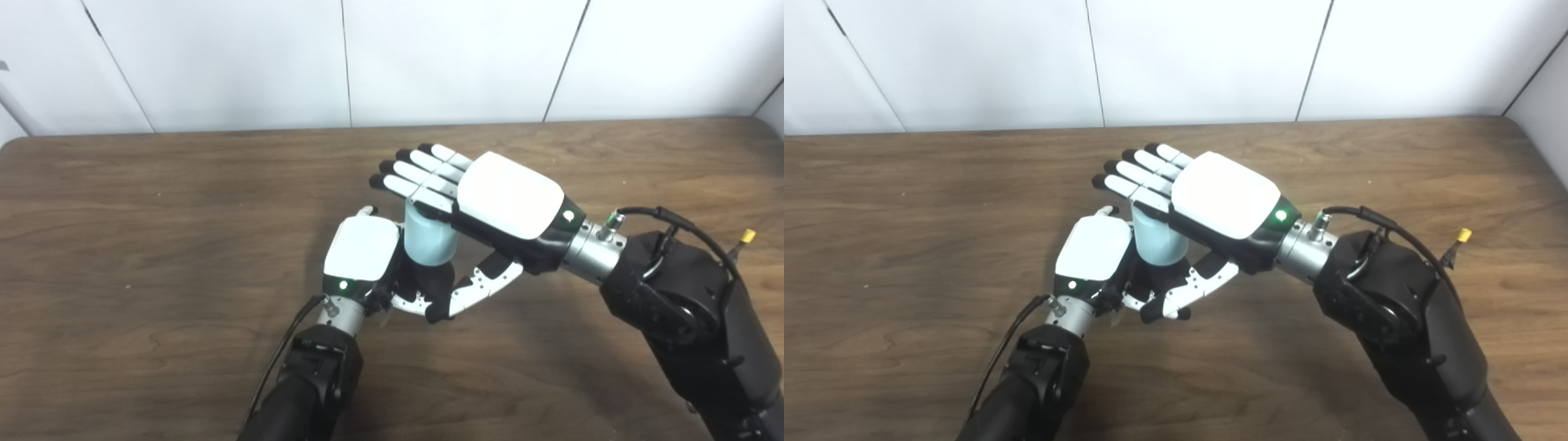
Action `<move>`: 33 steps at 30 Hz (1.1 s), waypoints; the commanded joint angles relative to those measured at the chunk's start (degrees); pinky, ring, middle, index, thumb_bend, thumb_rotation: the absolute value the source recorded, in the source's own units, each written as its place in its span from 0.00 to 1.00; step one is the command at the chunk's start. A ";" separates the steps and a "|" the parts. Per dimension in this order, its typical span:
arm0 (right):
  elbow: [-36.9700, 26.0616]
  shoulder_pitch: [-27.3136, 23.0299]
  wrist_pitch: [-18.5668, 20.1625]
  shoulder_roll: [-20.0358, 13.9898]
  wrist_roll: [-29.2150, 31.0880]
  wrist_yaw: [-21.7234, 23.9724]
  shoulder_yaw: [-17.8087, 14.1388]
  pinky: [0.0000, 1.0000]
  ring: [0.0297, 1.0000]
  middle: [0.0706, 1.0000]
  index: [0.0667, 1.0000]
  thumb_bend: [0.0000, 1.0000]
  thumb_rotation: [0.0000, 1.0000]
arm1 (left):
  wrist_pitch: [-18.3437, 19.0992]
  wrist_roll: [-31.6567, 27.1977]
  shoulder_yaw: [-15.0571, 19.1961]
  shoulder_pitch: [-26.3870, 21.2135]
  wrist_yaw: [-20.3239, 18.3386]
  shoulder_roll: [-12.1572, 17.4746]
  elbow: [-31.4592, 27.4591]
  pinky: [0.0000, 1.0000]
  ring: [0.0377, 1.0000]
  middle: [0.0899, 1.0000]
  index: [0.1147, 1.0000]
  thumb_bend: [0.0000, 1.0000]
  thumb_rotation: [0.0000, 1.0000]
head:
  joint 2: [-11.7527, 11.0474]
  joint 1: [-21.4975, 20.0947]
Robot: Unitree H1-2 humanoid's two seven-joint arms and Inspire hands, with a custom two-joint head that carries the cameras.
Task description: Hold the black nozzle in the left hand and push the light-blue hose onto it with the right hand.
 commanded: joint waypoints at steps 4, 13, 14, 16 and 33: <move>-1.24 -1.67 0.65 -1.08 0.71 0.94 -0.98 1.00 1.00 1.00 0.96 0.67 1.00 | -0.16 0.88 -0.57 -0.32 -0.94 -0.12 -0.21 0.88 0.62 0.48 0.38 0.52 0.00 | 0.12 -0.08; -0.41 -0.47 1.88 -0.87 0.88 2.91 -0.54 1.00 1.00 1.00 0.96 0.67 0.99 | -0.23 1.02 -0.59 -0.34 -0.24 -0.22 -0.01 0.87 0.61 0.49 0.38 0.52 0.00 | 0.36 -0.07; -0.14 -0.38 1.91 -0.77 0.86 2.97 -0.40 1.00 1.00 1.00 0.96 0.67 0.99 | -0.46 0.63 -0.49 -0.26 0.18 -0.23 0.08 0.86 0.61 0.49 0.38 0.52 0.00 | 0.36 -0.07; 0.49 -0.09 1.88 -0.49 0.89 2.64 -0.19 1.00 1.00 1.00 0.96 0.66 0.99 | -0.64 0.29 -0.40 -0.17 0.55 -0.23 0.12 0.86 0.60 0.48 0.38 0.52 0.00 | 0.36 -0.07; 7.37 3.29 -1.18 -1.36 0.60 -2.20 4.05 0.97 0.98 0.97 0.93 0.68 0.99 | 0.01 1.01 -0.50 -0.07 -0.91 -0.47 -0.77 0.87 0.61 0.49 0.38 0.52 0.00 | 0.96 0.20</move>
